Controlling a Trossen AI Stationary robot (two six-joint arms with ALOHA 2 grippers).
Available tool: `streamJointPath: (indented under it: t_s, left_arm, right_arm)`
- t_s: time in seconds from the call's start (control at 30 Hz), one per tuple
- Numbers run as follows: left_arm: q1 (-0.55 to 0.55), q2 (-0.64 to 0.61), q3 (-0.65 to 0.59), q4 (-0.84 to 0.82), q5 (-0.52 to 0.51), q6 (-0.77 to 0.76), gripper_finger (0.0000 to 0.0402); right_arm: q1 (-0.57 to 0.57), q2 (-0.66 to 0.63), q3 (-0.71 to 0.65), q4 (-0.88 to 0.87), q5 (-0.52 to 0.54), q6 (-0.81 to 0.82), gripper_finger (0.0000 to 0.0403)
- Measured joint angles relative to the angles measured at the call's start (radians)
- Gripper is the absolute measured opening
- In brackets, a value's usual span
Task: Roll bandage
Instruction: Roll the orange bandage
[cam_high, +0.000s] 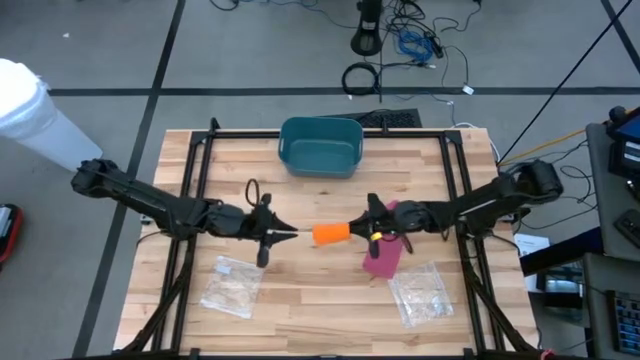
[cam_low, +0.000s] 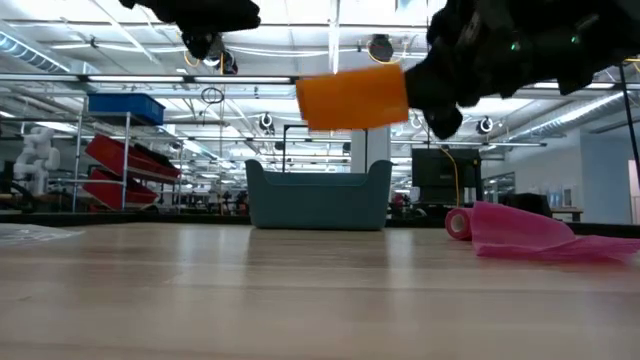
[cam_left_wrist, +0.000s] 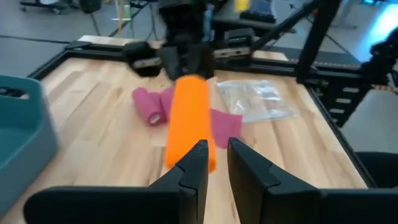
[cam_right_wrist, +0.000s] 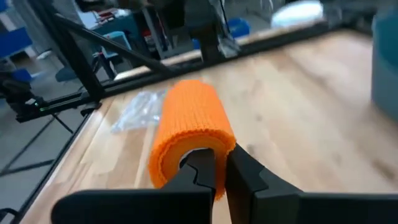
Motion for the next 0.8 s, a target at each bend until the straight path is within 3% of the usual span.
streamJointPath:
  t_s: [0.5,0.8]
  left_arm:
    - [-0.047,0.354,-0.026,0.284,0.003,0.037,0.0063]
    - [-0.018,0.523,-0.026,0.410,0.004,0.015,0.0063]
  right_arm:
    - [-0.066,0.380,0.000,0.303,-0.215,0.516,0.0004]
    - [-0.085,0.437,0.004,0.328,-0.254,0.603,0.0005]
